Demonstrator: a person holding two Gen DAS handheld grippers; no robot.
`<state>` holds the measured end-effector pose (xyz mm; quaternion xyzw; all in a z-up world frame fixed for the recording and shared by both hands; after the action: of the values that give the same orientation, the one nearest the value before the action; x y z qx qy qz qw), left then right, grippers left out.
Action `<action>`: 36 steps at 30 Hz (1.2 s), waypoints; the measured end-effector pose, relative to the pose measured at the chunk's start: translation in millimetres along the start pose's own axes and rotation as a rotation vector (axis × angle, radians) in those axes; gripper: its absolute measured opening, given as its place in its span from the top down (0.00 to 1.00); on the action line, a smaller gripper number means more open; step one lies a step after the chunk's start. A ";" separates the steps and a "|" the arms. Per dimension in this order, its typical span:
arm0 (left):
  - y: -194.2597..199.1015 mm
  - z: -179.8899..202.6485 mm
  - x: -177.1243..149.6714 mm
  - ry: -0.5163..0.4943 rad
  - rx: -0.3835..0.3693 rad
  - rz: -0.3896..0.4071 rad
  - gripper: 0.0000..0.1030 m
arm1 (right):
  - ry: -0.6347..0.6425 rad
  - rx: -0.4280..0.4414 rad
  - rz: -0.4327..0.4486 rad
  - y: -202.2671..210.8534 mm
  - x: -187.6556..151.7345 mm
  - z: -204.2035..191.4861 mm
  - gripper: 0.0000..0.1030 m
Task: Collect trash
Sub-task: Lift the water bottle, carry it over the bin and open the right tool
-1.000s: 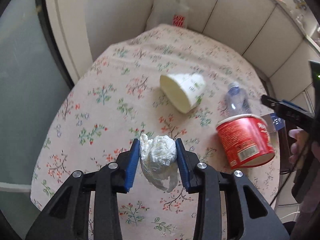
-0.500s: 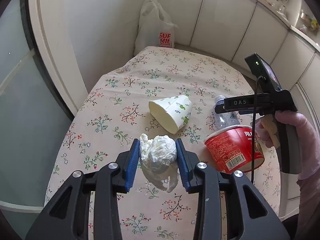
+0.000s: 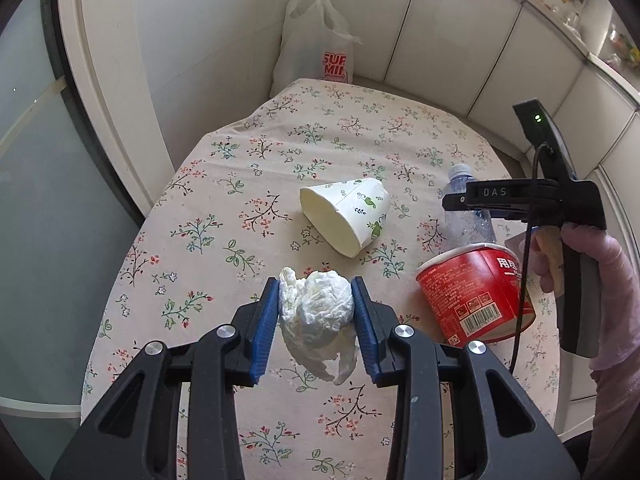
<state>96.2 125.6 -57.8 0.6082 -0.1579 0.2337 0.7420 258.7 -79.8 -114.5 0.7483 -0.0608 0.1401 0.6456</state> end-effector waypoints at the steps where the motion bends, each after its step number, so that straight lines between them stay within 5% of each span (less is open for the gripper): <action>1: -0.1 0.2 0.0 0.001 -0.001 0.000 0.65 | -0.005 0.004 0.023 7.8 1.3 0.0 0.44; 13: 2.7 16.9 1.2 -0.018 -0.012 0.023 0.65 | -0.067 -0.003 0.298 113.3 5.3 24.6 0.45; 24: 6.5 51.9 0.6 -0.064 -0.046 0.042 0.65 | -0.259 -0.082 0.537 205.0 -18.9 115.7 0.45; 36: -6.5 99.8 -6.9 -0.141 -0.077 0.026 0.65 | -0.455 -0.462 0.740 250.1 -75.7 232.7 0.44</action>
<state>98.9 26.1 -45.8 0.5919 -0.2267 0.1935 0.7489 149.1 -355.2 71.5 0.5254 -0.4914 0.1758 0.6720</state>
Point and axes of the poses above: each gripper's, at about its wrist camera, not at the fingertips, and y roughly against the way its jaws point, z to its right, x to its top, the point moved 3 cm from there along -y, roughly the way its jaws point, and after that the axes turned 4 degrees about -x, right-handed, at the moved point
